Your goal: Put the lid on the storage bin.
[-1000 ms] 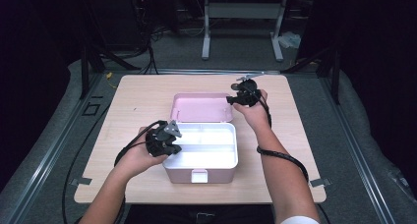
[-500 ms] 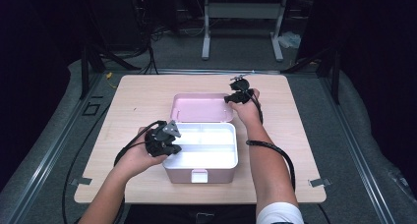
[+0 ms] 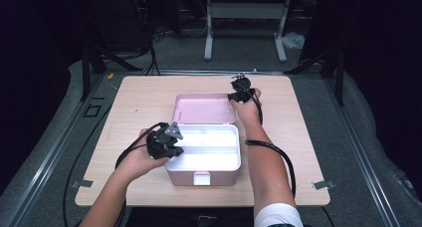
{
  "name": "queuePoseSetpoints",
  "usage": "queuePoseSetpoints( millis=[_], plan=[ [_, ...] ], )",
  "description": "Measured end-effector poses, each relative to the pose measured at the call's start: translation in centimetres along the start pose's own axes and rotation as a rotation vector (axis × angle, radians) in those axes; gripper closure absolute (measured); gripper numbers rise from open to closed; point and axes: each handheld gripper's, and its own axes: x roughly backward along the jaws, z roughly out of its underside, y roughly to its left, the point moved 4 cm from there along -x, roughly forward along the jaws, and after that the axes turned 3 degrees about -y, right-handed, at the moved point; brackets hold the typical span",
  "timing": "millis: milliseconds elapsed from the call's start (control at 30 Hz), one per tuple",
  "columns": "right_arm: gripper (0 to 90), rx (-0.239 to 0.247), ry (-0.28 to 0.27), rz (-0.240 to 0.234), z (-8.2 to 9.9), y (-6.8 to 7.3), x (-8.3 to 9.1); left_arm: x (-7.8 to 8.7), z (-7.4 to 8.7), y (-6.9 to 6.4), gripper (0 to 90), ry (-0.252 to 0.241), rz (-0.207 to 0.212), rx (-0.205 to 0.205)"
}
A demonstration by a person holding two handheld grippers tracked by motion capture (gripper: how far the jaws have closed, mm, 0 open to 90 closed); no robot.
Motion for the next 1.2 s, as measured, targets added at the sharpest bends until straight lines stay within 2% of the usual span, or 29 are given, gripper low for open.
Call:
queuePoseSetpoints(
  millis=[267, 400, 633, 800, 1033, 1200],
  plan=[
    [81.8, 0.002, 0.009, 0.001, -0.3, -0.1, 0.6, 0.0, 0.0, -0.1, 90.0, -0.002, -0.008, -0.006],
    [82.3, 0.011, -0.003, 0.008, -0.6, -0.2, 1.0, -0.1, -0.1, -0.2, 90.0, 0.001, -0.019, -0.016],
    [82.8, 0.025, -0.028, 0.013, -1.1, -0.2, 1.8, -0.1, 0.0, -0.1, 90.0, -0.005, -0.01, -0.008],
    [83.1, 0.04, -0.061, 0.02, -1.5, 0.0, 2.5, -0.1, -0.1, -0.2, 90.0, 0.0, -0.02, -0.018],
    [83.6, 0.084, -0.104, 0.053, -2.2, 0.4, 4.3, -0.1, -0.1, -0.2, 90.0, 0.0, -0.015, -0.012],
    [84.1, 0.119, -0.137, 0.068, -2.8, 0.7, 6.3, -0.1, -0.1, -0.2, 90.0, -0.001, -0.014, -0.013]
  ],
)
